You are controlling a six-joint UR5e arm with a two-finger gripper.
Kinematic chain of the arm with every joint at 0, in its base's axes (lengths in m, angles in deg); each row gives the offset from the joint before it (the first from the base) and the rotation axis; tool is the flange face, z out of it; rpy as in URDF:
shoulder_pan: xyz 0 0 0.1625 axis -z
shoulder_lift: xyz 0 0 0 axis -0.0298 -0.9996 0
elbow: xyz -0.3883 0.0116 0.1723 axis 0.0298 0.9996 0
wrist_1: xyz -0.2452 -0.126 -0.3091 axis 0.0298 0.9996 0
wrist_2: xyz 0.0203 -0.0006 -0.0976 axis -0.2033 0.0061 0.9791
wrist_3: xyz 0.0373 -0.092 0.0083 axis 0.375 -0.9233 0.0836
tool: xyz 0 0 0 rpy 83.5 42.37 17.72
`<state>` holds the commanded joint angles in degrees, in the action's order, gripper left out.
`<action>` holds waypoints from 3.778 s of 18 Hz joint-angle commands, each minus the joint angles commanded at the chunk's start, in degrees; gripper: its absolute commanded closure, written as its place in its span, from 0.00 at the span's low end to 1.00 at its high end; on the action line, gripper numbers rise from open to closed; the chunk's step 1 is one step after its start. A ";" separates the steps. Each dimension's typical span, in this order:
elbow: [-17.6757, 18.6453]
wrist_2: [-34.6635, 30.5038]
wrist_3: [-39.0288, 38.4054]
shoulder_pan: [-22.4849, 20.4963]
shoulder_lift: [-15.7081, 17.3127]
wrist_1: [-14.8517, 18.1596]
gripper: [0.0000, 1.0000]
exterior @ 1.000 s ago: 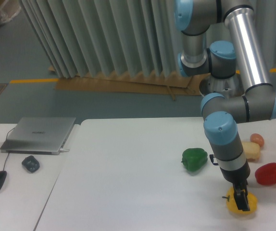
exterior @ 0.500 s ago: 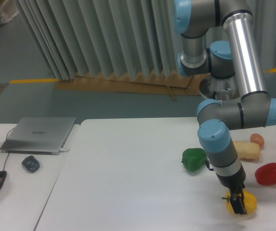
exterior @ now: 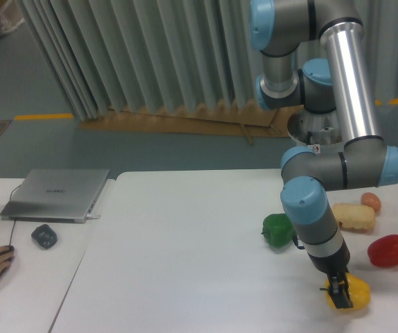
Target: Place the yellow pepper in a basket
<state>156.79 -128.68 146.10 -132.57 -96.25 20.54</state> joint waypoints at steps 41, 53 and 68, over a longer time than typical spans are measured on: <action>6.86 25.06 8.27 -25.41 8.89 -6.25 0.00; 6.86 10.29 18.54 -22.42 17.24 10.11 0.00; 8.70 11.61 15.81 -19.34 15.05 13.10 0.00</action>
<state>165.50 -117.07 161.91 -151.91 -81.20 33.63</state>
